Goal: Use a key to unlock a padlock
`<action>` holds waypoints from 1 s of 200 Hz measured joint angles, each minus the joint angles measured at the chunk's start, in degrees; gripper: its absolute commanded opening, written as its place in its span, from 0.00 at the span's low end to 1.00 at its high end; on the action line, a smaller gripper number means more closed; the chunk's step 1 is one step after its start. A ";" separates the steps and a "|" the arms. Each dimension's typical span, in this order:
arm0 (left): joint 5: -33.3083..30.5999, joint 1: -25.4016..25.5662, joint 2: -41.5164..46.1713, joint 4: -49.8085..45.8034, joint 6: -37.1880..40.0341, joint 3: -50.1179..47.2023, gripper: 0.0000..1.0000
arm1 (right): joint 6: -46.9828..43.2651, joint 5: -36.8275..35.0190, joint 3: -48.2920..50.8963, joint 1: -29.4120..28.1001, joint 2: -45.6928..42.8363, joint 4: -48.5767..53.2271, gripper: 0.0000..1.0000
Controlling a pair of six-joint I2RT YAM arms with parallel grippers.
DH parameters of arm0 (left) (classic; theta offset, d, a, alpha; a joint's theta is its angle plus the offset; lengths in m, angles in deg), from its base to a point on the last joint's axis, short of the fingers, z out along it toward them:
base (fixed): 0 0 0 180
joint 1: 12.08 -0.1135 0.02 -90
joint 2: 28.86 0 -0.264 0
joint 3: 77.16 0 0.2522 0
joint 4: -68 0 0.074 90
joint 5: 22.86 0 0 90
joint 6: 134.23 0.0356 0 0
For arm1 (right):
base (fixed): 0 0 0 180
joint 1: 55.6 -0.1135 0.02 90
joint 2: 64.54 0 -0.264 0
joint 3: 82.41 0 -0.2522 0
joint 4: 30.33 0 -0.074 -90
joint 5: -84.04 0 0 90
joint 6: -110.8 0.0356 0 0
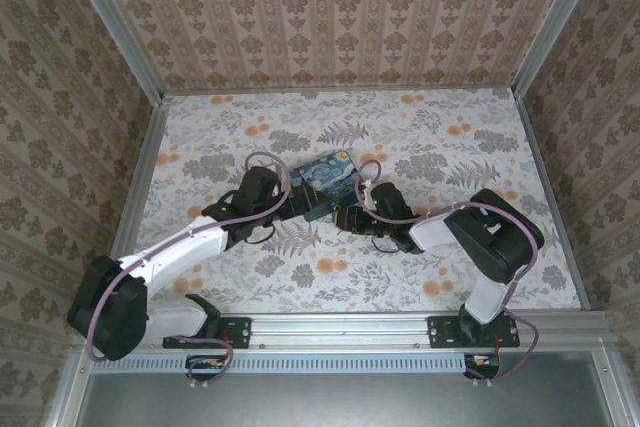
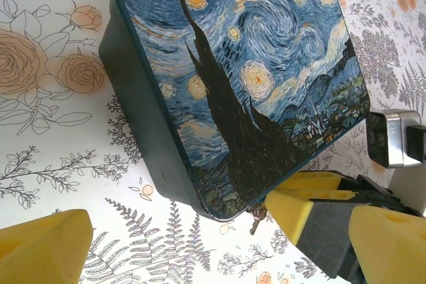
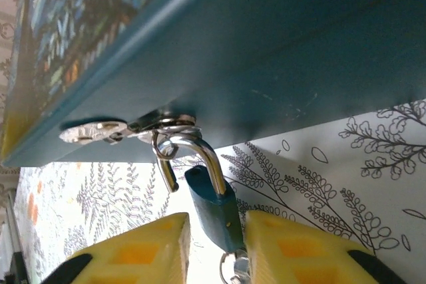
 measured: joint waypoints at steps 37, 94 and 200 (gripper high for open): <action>0.15 -0.02 -0.04 0.00 0.00 0.00 1.00 | 0.24 -0.26 0.02 -0.22 0.59 -0.02 0.00; 0.17 -0.37 -0.04 -0.02 0.02 0.00 1.00 | 0.13 -0.92 2.03 0.57 -2.36 0.33 0.03; 0.81 -0.37 -0.17 0.02 0.02 0.00 1.00 | 0.96 -0.96 2.45 0.94 -2.34 -1.36 0.37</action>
